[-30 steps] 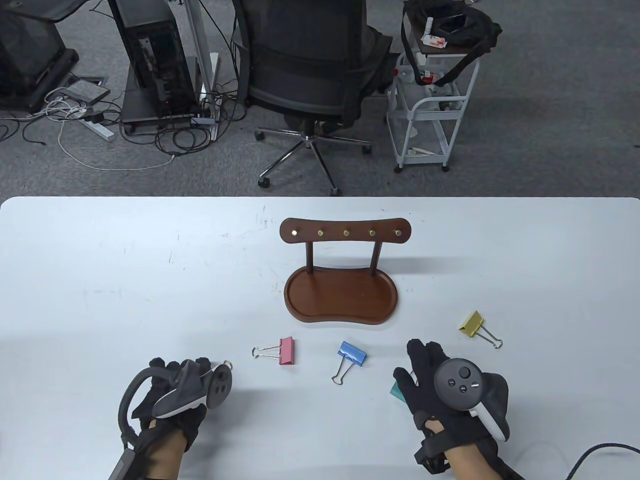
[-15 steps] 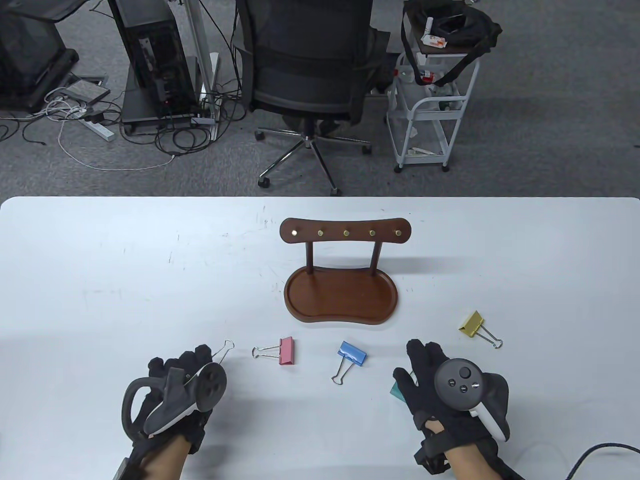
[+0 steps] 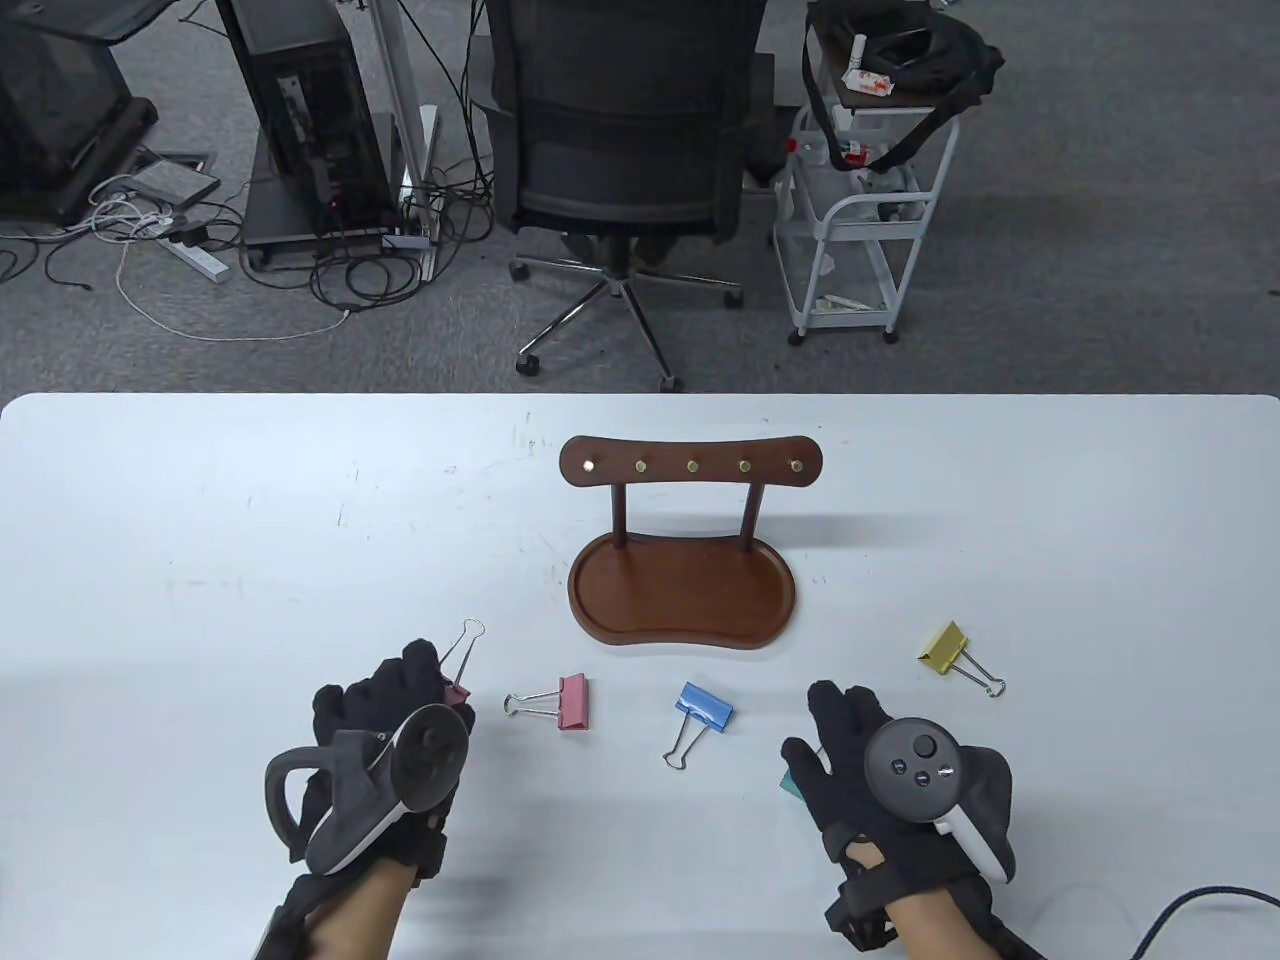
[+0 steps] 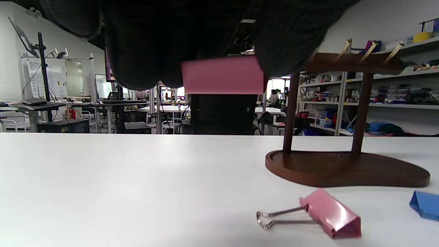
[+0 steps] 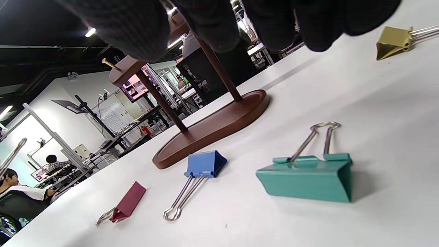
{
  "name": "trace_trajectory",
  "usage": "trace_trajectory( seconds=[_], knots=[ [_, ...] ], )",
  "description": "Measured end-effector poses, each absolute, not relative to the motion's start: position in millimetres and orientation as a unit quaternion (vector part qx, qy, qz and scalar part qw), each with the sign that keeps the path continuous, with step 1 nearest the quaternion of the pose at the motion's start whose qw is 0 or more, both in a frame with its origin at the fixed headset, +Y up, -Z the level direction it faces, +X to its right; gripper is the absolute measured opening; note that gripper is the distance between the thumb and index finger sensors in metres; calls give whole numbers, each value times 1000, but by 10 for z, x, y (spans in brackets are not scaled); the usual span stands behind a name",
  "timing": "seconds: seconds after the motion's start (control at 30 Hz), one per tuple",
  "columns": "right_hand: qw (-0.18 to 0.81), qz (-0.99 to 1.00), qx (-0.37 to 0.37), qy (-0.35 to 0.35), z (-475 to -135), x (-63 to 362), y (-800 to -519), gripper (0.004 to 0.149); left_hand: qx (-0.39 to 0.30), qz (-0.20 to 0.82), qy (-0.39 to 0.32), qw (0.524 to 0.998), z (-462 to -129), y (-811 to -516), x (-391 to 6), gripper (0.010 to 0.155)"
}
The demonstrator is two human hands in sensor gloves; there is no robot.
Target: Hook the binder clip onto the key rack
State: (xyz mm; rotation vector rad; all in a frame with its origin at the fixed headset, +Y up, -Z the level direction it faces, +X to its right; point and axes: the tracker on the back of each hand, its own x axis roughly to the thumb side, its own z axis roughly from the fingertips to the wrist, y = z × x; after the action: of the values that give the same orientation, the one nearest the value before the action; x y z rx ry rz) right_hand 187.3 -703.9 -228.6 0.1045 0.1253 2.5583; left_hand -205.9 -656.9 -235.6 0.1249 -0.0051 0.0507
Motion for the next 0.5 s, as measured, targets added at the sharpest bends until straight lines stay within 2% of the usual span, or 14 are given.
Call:
trace_trajectory(
  seconds=[0.5],
  knots=[
    [286,956,42,52,-2289,1850,-7047,74,107,90,40,989,-2600,-6217,-1850,77]
  ],
)
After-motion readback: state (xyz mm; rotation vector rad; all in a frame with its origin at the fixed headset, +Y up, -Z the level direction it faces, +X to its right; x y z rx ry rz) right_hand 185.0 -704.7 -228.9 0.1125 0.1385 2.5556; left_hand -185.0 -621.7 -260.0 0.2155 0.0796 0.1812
